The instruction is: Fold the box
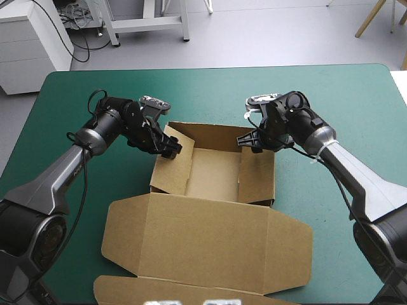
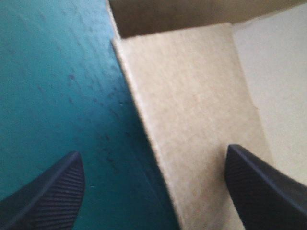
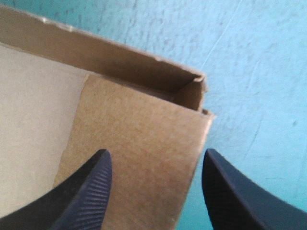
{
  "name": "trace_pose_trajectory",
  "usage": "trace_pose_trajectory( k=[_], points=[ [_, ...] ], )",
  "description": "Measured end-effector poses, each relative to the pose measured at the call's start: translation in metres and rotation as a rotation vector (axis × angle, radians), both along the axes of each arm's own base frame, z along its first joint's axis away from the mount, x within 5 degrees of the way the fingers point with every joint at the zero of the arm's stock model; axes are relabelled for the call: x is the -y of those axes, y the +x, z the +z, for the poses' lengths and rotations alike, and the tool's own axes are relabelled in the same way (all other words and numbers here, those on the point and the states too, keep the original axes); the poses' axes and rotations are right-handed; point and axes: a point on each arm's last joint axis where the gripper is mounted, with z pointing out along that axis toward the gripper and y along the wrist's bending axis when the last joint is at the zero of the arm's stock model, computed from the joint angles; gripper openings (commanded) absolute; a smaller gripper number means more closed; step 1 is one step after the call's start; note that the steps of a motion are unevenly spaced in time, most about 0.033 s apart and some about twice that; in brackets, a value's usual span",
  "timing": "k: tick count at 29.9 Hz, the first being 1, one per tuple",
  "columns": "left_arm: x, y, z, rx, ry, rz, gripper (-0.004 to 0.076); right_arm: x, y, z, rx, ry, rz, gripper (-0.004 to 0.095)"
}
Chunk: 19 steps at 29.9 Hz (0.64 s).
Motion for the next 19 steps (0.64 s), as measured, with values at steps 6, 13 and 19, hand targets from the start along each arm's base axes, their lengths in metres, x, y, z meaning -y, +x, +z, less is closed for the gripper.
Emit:
trace_pose_trajectory(
  k=[6,13,19],
  points=[
    [0.000,0.005,0.030,0.053,0.007,-0.011,0.0461,0.009,0.002,0.026,0.040,-0.117,0.049,0.0526],
    [-0.002,0.007,0.061,0.116,0.017,-0.016,0.0167,0.007,-0.003,0.031,0.023,-0.078,0.056,0.0526],
    [-0.011,0.000,0.091,0.173,0.093,-0.044,-0.0010,0.004,-0.004,0.030,0.008,-0.049,0.057,0.0526]
  ],
)
